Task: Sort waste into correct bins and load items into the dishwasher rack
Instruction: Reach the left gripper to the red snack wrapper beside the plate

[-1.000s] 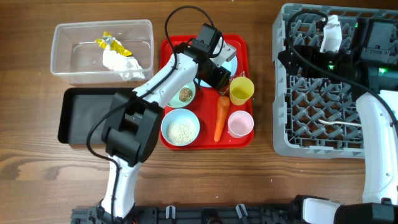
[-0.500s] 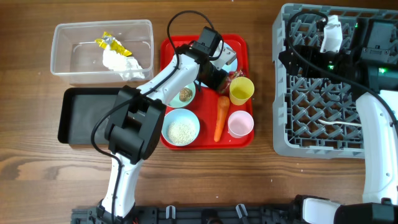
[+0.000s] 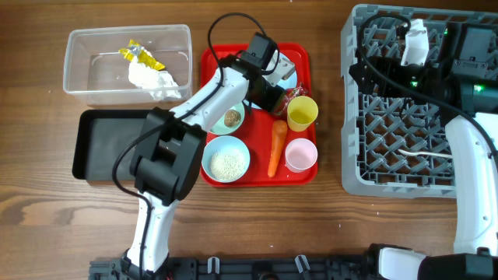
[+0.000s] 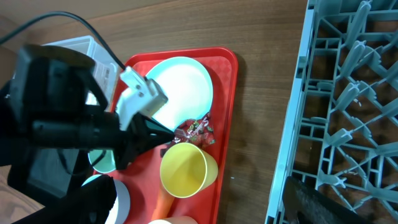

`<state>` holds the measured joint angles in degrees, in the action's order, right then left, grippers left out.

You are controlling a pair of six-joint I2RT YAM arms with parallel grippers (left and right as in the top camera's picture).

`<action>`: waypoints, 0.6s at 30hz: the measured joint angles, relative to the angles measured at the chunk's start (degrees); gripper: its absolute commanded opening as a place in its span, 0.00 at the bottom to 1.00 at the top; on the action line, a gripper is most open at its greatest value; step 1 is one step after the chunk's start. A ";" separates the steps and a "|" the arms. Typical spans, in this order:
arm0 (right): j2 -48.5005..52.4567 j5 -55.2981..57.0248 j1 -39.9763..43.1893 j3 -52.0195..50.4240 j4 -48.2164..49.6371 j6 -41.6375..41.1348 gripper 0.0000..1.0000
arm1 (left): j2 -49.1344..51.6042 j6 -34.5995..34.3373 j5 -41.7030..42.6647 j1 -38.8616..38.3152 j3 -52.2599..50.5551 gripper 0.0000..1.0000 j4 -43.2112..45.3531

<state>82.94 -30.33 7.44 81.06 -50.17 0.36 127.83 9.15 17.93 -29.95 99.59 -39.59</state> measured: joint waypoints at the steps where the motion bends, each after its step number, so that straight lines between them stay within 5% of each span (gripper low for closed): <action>1: 0.00 0.00 0.00 0.00 0.00 0.00 0.88 | -0.76 -0.39 0.00 0.24 0.00 0.04 0.00; 6: 0.00 0.00 0.00 0.00 0.00 0.00 0.88 | -6.12 -1.33 0.00 1.55 0.00 0.07 0.02; 11: -0.02 0.00 0.00 0.00 0.00 0.00 0.88 | -6.56 -1.62 1.70 1.40 0.00 0.54 -0.15; 18: 0.00 0.00 0.00 0.00 -0.04 0.00 0.88 | -5.90 -2.16 3.61 0.00 0.00 0.59 -0.31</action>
<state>82.94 -30.33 7.44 81.06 -50.22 0.36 121.93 6.98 21.54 -29.95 99.59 -39.90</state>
